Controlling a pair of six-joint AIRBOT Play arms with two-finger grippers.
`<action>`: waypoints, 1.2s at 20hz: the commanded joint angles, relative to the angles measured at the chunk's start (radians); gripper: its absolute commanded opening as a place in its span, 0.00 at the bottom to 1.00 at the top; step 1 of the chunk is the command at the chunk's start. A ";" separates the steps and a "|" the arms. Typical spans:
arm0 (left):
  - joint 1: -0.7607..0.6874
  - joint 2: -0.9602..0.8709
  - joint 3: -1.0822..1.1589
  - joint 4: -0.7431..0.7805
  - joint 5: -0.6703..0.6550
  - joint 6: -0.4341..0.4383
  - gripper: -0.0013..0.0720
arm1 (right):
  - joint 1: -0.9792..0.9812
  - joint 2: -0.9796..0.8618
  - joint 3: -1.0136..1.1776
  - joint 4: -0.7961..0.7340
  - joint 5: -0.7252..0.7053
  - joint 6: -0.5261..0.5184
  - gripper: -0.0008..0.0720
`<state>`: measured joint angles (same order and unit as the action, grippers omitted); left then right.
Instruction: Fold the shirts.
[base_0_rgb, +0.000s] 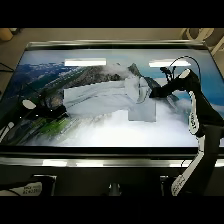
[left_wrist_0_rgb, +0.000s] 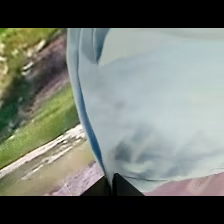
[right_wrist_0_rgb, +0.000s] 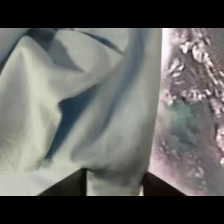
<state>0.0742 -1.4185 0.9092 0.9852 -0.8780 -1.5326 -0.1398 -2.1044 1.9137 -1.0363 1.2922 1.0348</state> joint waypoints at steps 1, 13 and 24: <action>-0.001 0.028 0.001 -0.003 0.001 0.016 0.05 | 0.007 -0.008 0.000 -0.006 -0.014 0.019 0.21; 0.032 0.567 0.732 0.056 0.192 0.145 0.05 | 0.006 0.867 0.001 -0.060 -0.329 -0.150 0.03; 0.057 0.818 0.824 0.088 0.151 -0.018 0.05 | 0.006 1.387 0.001 -0.365 -0.407 -0.085 0.03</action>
<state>0.1303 -0.6258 1.7229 1.0668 -0.7193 -1.5272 -0.1333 -0.7807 1.9144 -1.3502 0.8860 0.9390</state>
